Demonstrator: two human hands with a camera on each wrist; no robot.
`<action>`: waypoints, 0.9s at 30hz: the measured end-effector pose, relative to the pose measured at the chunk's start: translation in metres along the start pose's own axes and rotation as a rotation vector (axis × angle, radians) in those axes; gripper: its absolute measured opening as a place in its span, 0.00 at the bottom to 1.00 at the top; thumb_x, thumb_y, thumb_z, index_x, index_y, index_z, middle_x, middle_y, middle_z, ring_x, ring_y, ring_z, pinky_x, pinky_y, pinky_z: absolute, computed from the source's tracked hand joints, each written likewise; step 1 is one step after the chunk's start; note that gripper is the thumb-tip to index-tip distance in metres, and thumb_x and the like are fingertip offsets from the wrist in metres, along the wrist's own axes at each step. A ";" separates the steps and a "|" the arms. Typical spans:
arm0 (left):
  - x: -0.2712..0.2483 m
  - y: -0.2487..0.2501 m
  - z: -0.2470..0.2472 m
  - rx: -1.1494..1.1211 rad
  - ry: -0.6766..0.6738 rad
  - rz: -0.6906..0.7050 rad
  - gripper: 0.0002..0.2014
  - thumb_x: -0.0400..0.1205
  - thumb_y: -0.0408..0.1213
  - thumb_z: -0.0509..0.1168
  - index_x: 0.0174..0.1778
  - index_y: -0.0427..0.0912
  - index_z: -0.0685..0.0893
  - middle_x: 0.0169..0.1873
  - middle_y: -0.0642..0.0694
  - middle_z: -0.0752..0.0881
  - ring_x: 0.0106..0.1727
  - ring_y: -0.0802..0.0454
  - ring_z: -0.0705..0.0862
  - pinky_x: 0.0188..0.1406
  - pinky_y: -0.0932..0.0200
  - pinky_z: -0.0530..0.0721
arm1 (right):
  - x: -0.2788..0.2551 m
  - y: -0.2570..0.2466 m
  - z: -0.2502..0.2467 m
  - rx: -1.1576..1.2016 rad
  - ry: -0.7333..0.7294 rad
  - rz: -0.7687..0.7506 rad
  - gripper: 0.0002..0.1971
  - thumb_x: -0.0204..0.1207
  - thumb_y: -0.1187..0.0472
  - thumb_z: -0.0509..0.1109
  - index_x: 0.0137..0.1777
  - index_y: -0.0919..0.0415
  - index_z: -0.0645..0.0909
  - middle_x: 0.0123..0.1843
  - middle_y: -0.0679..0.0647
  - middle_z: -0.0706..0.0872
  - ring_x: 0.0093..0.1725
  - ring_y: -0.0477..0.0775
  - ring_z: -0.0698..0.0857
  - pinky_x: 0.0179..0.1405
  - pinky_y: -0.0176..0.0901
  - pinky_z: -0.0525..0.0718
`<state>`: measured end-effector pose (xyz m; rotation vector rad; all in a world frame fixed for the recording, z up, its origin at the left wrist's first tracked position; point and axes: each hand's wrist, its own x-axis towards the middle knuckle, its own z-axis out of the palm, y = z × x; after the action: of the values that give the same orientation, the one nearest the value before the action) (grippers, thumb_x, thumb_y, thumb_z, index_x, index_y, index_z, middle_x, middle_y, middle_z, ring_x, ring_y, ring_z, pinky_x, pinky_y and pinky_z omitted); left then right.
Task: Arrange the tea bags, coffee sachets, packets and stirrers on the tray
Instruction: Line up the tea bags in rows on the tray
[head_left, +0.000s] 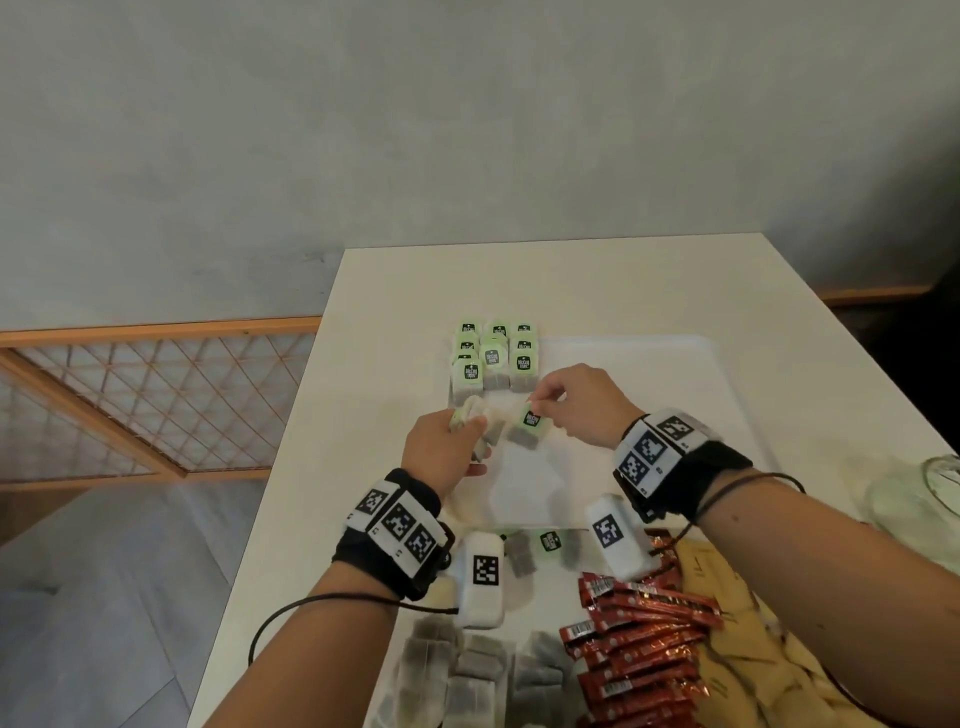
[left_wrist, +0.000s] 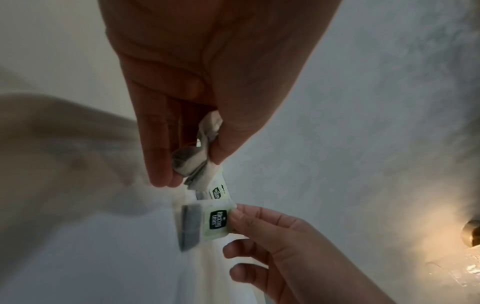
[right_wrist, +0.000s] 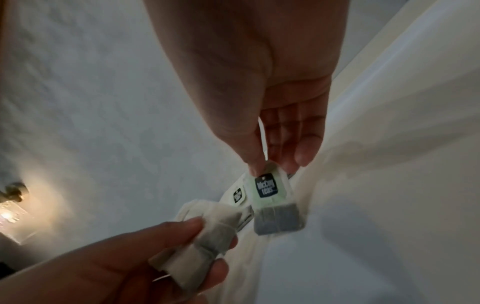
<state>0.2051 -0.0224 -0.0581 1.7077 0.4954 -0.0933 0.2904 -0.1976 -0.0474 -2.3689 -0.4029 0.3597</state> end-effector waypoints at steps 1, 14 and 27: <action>0.004 -0.001 -0.001 0.007 0.001 -0.005 0.11 0.84 0.34 0.64 0.38 0.36 0.86 0.33 0.36 0.87 0.38 0.43 0.85 0.41 0.48 0.91 | 0.008 0.000 0.000 -0.020 0.023 0.000 0.05 0.78 0.61 0.72 0.49 0.59 0.89 0.45 0.51 0.87 0.39 0.48 0.83 0.44 0.44 0.84; 0.044 -0.007 -0.013 -0.021 0.064 0.005 0.10 0.83 0.33 0.63 0.42 0.35 0.89 0.35 0.34 0.89 0.38 0.42 0.87 0.43 0.44 0.91 | 0.079 -0.024 0.018 0.023 0.042 -0.089 0.06 0.76 0.66 0.75 0.50 0.63 0.91 0.33 0.46 0.83 0.37 0.48 0.82 0.54 0.50 0.88; 0.016 0.009 -0.009 -0.074 -0.099 0.010 0.06 0.83 0.31 0.65 0.43 0.37 0.86 0.33 0.41 0.87 0.37 0.49 0.86 0.31 0.60 0.88 | 0.040 -0.021 0.009 0.267 0.058 -0.098 0.07 0.78 0.53 0.73 0.51 0.52 0.90 0.42 0.41 0.88 0.43 0.43 0.85 0.46 0.37 0.83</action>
<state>0.2211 -0.0101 -0.0536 1.6244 0.4117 -0.1494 0.3198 -0.1619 -0.0449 -2.0865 -0.4146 0.2802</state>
